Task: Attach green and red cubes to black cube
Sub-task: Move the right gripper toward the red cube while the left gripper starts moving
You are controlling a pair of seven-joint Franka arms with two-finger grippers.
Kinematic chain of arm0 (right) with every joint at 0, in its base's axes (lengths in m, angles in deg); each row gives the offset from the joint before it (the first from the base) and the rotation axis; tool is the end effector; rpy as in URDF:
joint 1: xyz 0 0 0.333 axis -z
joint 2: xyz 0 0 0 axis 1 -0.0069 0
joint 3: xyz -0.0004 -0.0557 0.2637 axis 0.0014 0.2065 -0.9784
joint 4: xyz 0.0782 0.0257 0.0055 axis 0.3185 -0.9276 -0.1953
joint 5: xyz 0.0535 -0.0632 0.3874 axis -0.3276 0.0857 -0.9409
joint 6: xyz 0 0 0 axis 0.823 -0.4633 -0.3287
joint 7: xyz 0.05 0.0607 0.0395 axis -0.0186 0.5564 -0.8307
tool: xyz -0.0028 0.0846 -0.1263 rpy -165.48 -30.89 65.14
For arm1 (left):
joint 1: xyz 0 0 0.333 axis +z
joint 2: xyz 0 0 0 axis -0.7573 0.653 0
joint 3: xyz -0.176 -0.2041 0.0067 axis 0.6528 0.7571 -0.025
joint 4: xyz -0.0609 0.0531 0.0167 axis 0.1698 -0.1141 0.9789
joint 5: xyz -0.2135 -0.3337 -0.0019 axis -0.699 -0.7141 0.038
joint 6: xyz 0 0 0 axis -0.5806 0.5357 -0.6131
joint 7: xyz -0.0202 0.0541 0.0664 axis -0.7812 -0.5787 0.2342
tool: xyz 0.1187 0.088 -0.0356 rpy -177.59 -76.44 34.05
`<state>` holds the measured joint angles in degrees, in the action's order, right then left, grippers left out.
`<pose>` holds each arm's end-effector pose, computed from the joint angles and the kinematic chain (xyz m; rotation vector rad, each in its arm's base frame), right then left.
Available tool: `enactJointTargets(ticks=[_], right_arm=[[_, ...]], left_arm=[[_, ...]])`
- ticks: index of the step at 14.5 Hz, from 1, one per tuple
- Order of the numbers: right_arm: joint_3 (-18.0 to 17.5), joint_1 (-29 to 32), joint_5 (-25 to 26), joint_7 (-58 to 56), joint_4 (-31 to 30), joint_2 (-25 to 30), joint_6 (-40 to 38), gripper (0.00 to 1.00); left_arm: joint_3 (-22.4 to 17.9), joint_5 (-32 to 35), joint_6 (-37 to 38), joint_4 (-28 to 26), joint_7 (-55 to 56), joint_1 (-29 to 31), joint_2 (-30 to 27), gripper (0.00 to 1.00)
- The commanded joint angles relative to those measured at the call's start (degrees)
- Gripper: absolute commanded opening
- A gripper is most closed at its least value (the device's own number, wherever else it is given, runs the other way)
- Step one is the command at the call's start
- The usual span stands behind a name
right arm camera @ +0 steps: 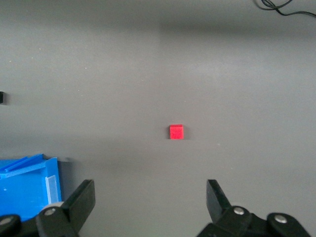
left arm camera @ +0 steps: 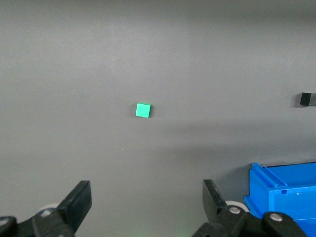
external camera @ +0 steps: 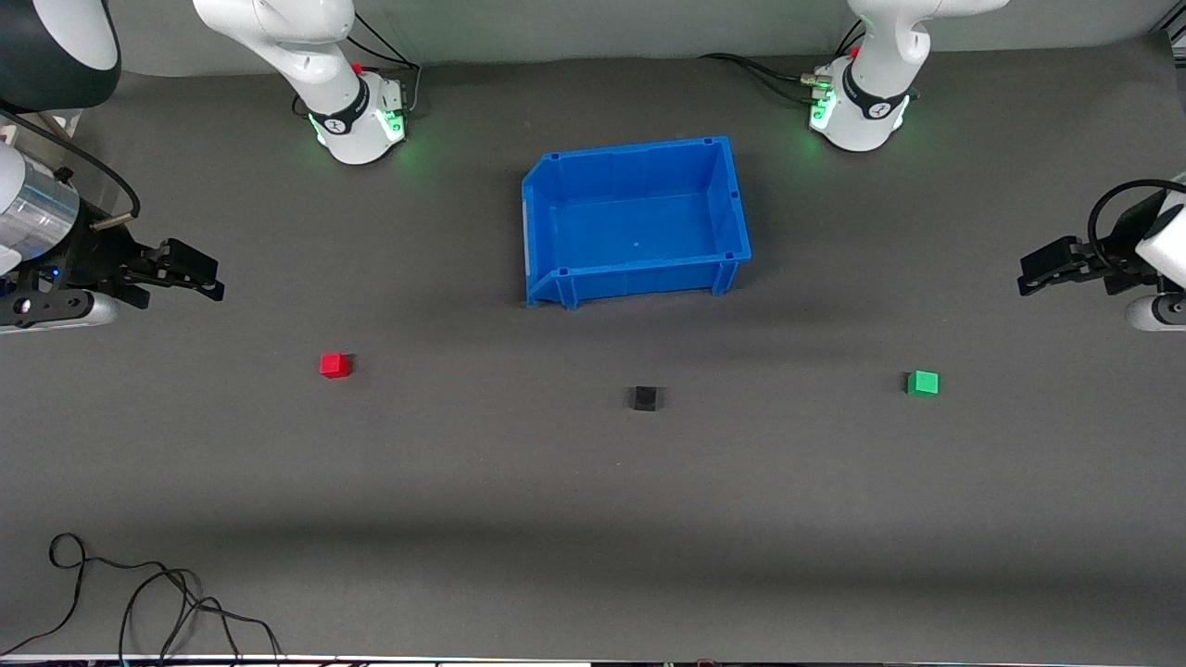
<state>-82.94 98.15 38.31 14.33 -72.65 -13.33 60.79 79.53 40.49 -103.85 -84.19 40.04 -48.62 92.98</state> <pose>0.5677 0.0389 0.5012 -3.0913 -0.0615 0.0084 0.5735 -0.0061 0.5061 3.1383 -0.0075 -0.0804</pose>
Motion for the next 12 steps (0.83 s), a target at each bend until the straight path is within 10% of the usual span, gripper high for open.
enactJointTargets(ticks=[1,12], right_arm=[[-0.32,0.68,-1.3,0.88,-0.91,0.79,0.35,1.0],[0.83,1.91,-1.03,14.3,-10.48,0.71,7.98,1.0]], left_arm=[[0.25,0.85,1.12,0.25,0.16,-0.08,-0.9,1.0],[-0.02,0.41,2.62,-0.45,16.38,0.71,-1.07,1.0]])
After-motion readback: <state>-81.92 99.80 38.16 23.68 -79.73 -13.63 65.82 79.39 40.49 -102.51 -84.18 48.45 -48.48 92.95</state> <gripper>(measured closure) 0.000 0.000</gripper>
